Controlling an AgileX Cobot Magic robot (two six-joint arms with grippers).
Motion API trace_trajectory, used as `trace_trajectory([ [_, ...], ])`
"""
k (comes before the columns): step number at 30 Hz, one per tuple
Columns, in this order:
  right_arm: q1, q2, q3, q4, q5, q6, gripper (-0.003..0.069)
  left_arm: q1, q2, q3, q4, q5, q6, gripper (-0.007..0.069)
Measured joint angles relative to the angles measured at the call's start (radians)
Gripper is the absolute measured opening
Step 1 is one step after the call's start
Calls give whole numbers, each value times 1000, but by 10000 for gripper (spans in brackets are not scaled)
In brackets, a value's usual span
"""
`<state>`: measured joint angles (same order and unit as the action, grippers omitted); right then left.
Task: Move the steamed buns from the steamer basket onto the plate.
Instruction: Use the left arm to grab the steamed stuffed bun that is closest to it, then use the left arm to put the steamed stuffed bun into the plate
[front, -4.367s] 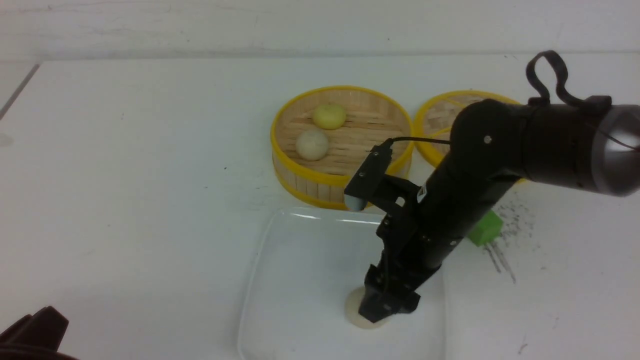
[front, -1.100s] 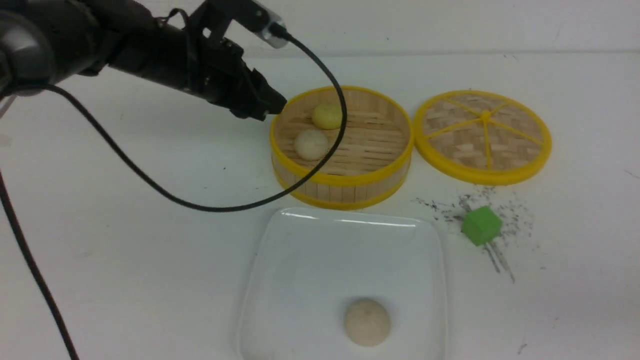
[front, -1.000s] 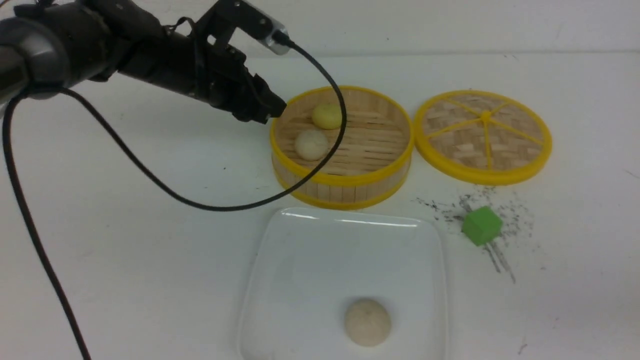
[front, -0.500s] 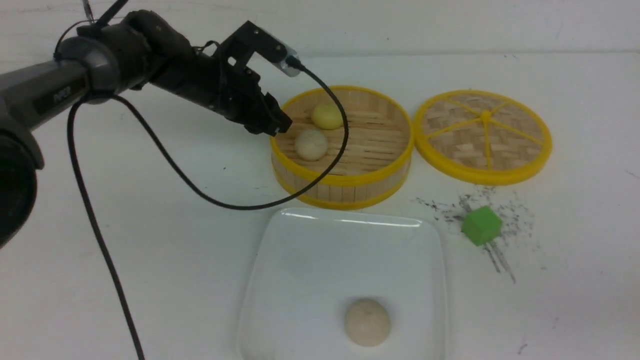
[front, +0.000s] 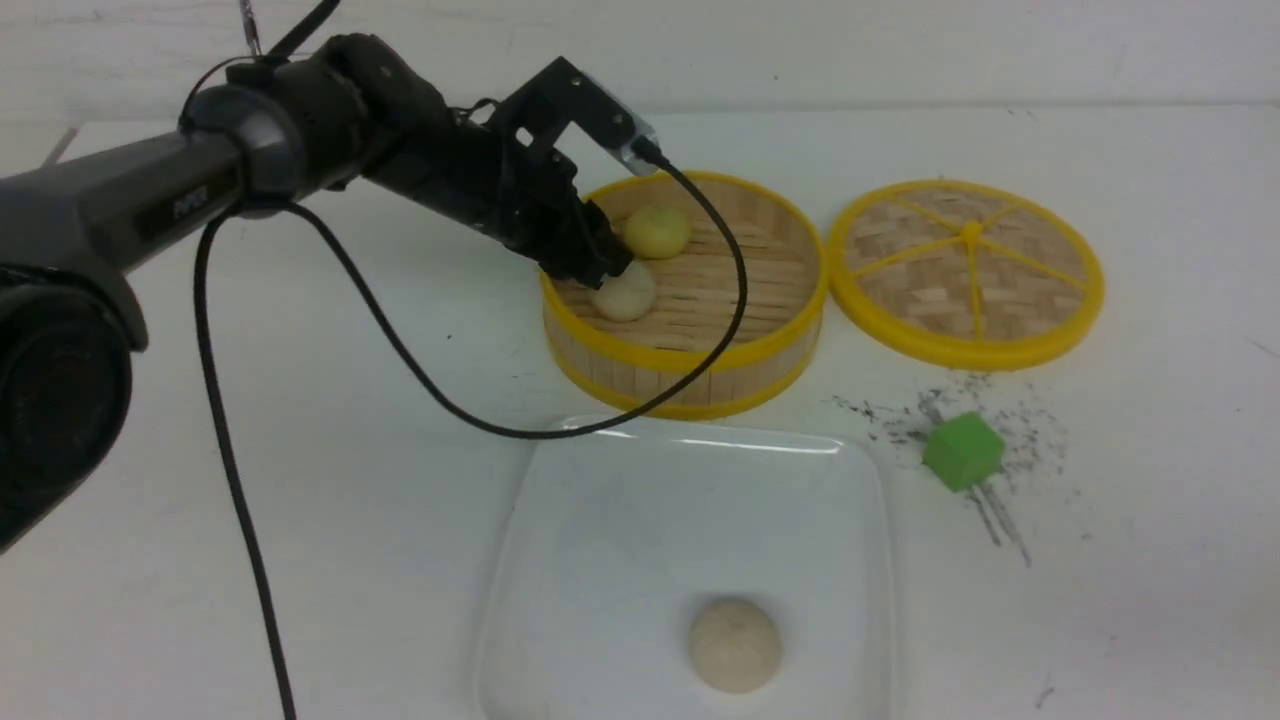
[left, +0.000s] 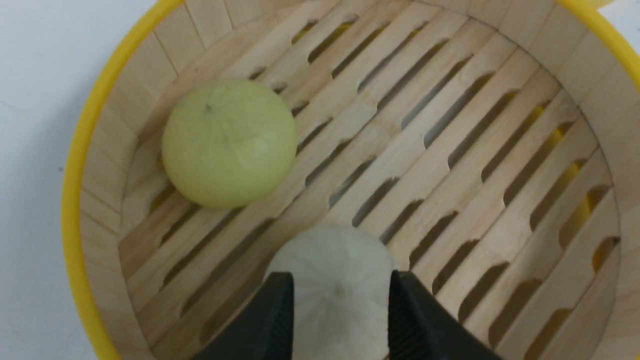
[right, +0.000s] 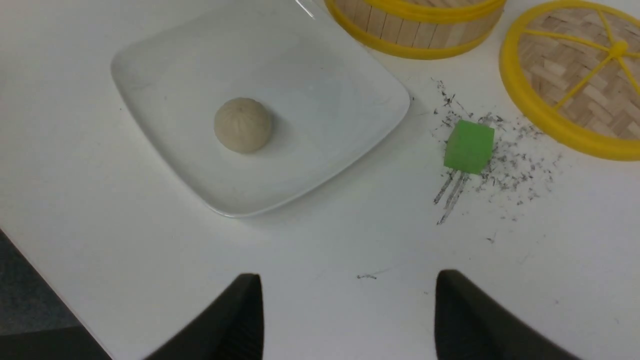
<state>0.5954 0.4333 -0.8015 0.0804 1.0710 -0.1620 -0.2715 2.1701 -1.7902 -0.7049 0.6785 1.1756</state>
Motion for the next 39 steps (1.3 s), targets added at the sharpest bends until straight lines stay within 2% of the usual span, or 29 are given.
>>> trace_trajectory([
  [10, 0, -1, 0, -1, 12, 0, 459, -11, 64, -5, 4, -32, -11, 277],
  [13, 0, -1, 0, -1, 12, 0, 459, -17, 64, -5, 10, -44, -11, 217],
  [14, 0, -1, 0, -1, 12, 0, 459, -20, 64, -5, 11, -52, -11, 165],
  [15, 0, -1, 0, -1, 12, 0, 459, -20, 64, -5, 11, -52, -12, 165],
  [16, 0, -1, 0, -1, 12, 0, 459, -20, 64, -5, 11, -59, -16, 90],
  [17, 0, -1, 0, -1, 12, 0, 459, -20, 64, -5, 12, -62, -22, 53],
  [19, 0, -1, 0, -2, 12, 0, 459, -21, 64, -5, 12, -69, -42, 27],
  [24, 0, -1, 0, -5, 12, 0, 459, -21, 53, -5, 24, -63, -66, 24],
  [30, 0, -1, 0, -11, 13, 0, 459, -21, -70, -5, 44, 44, -83, 24],
  [37, 0, -1, 0, -11, 14, 0, 459, -21, -233, -5, 78, 151, -195, 24],
  [39, 0, -1, 0, -12, 17, 0, 459, -21, -290, -5, 140, 234, -290, 24],
])
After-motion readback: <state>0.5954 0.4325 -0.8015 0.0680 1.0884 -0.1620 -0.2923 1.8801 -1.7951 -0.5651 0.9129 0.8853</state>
